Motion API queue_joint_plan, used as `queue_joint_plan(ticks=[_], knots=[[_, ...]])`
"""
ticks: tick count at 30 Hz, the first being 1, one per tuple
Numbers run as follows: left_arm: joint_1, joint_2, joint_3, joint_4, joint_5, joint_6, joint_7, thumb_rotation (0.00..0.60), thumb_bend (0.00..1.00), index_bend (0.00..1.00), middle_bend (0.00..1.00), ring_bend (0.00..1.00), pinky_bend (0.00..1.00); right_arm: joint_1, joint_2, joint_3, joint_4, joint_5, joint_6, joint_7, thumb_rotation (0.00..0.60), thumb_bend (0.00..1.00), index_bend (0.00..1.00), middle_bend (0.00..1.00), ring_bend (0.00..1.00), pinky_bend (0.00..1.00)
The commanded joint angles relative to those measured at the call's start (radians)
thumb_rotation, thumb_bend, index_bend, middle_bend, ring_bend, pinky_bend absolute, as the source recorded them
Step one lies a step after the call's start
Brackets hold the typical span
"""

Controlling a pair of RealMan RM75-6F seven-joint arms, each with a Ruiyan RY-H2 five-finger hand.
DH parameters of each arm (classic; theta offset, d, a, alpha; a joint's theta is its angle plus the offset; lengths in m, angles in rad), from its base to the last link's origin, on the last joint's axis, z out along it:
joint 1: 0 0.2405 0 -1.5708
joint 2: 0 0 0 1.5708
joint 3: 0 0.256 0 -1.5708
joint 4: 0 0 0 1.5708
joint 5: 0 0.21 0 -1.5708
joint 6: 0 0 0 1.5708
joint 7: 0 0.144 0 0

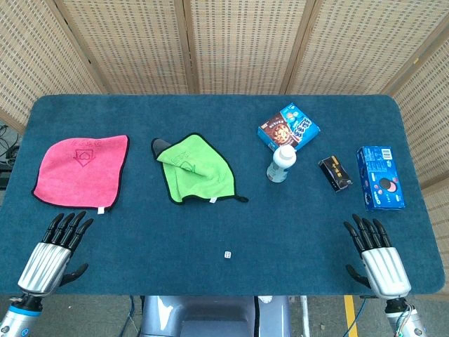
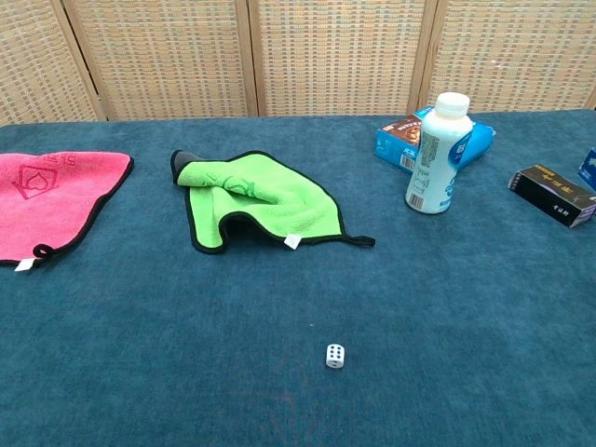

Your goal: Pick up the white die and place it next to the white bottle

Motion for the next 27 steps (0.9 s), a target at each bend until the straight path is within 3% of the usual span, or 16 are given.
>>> queue_joint_plan(ticks=[1,27], knots=[[0.0,0.0,-0.003,0.002,-0.004,0.0,-0.001,0.6,0.22,0.0,0.0,0.0,0.0,0.002,-0.002,0.003,0.005,0.007,-0.006,0.0,0.6,0.26,0.04,0.0,0.0,0.0],[0.001,0.009,-0.006,-0.002,-0.005,0.012,-0.016,0.6,0.22,0.0,0.0,0.0,0.0,0.007,-0.011,-0.008,0.002,-0.005,-0.021,-0.016,0.6,0.26,0.04,0.0,0.0,0.0]])
